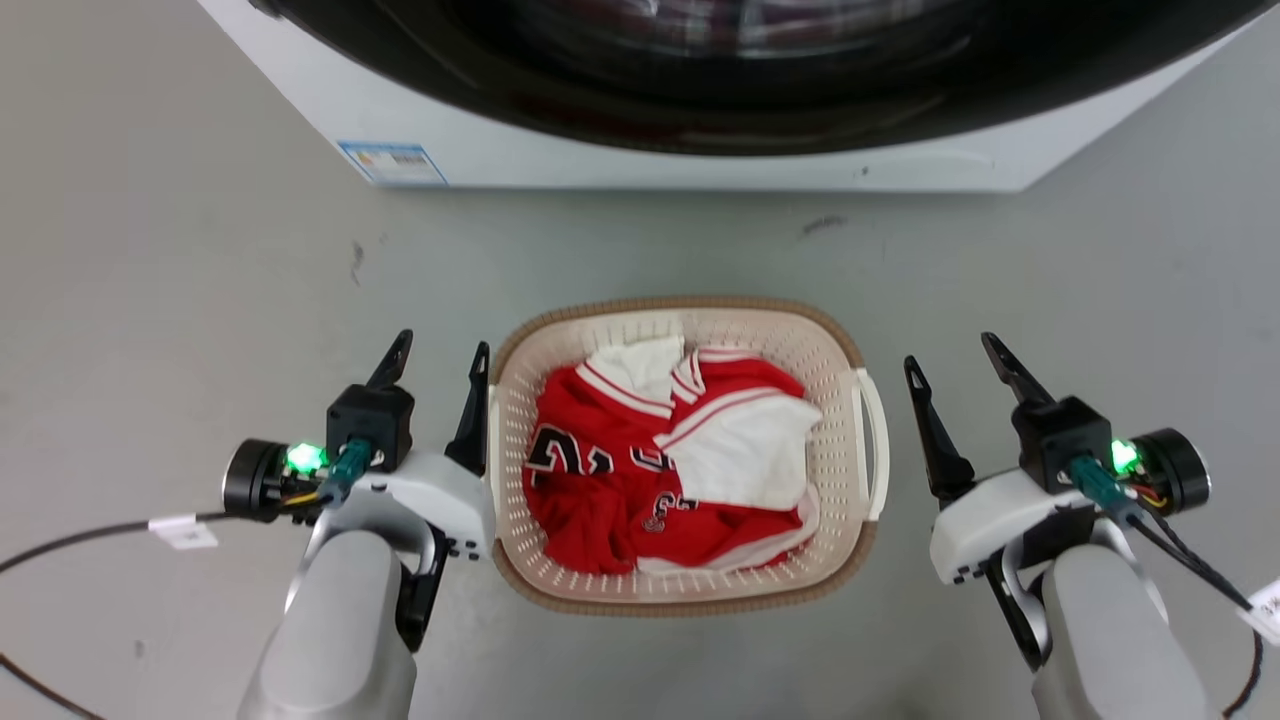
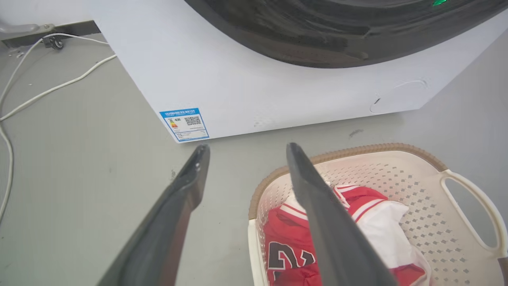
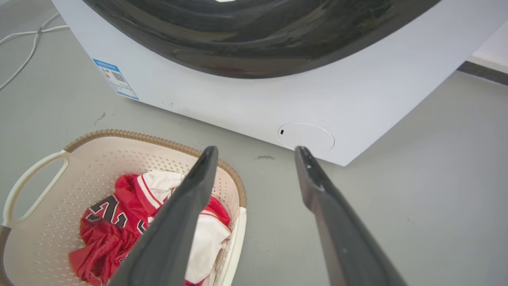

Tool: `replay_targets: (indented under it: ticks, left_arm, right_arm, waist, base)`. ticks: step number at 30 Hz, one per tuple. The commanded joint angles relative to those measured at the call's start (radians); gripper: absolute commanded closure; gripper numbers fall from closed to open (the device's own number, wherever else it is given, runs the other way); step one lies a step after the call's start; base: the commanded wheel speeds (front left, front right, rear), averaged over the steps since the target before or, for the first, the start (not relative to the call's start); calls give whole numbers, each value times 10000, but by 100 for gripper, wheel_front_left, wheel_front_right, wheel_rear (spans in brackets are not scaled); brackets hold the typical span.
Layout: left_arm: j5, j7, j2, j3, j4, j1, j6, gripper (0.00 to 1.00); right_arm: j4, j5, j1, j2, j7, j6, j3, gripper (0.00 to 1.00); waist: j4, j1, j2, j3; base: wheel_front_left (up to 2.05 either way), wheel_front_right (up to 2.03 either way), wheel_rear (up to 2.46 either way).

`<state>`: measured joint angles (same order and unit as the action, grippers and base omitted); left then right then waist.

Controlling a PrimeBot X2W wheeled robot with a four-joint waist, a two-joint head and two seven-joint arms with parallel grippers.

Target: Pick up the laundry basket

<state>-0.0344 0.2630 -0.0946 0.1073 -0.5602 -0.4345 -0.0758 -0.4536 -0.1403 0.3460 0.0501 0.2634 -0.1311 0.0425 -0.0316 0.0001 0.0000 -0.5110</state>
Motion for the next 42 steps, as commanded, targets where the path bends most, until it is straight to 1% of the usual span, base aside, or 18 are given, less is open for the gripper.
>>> replay_targets:
  ticks: [1,7,9,24,36,42]
  left_arm:
    - [38,26,-30,-12,-209,-276,-31,0]
    - [118,29,-74,9,-1082,-816,-50,0]
    - [132,28,-66,10,-1391,-922,12,0]
    - [200,28,-137,164,-2554,-1692,17,0]
    - [135,28,-35,386,-3572,-2144,12,0]
    - [73,28,31,520,-4210,-2401,-53,0]
  right_arm:
    - [-249,3,338,2,21,7,26,0]
    - [-1194,34,1012,2,21,7,179,0]
    - [-1429,-27,1180,2,20,7,210,0]
    - [-2819,61,2056,2,20,7,480,0]
    - [-4257,135,2684,1,21,7,549,0]
    - [-4716,150,2896,2,19,7,563,0]
  waist:
    - [-125,-1,0,-590]
    - [-179,-1,0,-1374]
    - [-181,-1,0,-1572]
    - [-184,-1,0,-2929]
    - [-169,-1,0,-3471]
    - [-157,-1,0,-3625]
  base:
    - [0,0,0]
    - [0,0,0]
    - [0,0,0]
    - [0,0,0]
    - [0,0,0]
    - [0,0,0]
